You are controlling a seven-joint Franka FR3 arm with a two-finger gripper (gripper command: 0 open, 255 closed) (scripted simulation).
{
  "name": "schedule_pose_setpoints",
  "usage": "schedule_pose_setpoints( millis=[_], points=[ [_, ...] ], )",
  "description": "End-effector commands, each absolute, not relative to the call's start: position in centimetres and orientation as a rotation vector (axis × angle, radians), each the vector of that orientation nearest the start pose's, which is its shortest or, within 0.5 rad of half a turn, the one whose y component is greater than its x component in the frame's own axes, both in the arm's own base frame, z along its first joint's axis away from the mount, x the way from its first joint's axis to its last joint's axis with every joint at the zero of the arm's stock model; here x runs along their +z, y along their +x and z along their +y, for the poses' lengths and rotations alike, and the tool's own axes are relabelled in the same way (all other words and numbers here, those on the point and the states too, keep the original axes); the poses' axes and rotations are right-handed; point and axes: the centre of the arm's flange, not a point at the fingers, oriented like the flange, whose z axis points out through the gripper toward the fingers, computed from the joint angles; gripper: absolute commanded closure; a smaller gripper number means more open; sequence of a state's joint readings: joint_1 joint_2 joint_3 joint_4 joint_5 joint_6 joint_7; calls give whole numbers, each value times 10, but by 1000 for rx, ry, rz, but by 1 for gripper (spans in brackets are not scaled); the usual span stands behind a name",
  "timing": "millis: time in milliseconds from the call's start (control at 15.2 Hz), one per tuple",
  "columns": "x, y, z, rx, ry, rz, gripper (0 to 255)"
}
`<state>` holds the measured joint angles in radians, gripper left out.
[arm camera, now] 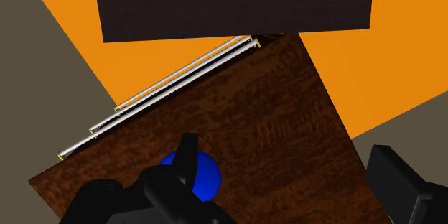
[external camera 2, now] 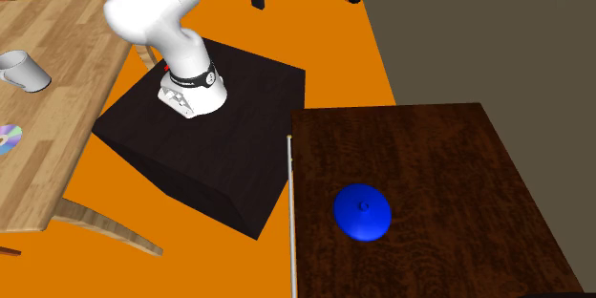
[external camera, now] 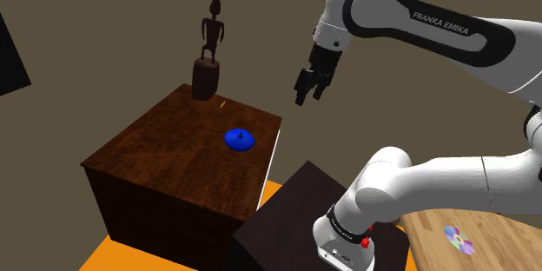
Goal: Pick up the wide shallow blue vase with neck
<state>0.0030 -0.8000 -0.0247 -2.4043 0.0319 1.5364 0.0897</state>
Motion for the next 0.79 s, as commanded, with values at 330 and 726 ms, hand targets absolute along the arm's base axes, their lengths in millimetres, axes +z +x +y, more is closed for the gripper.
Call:
schedule_pose_setpoints(
  millis=[330, 726],
  points=[
    [518, 335, -19, 89, -3085, 196, 0],
    [457, 379, -37, 65, -3080, 241, 0]
  ],
)
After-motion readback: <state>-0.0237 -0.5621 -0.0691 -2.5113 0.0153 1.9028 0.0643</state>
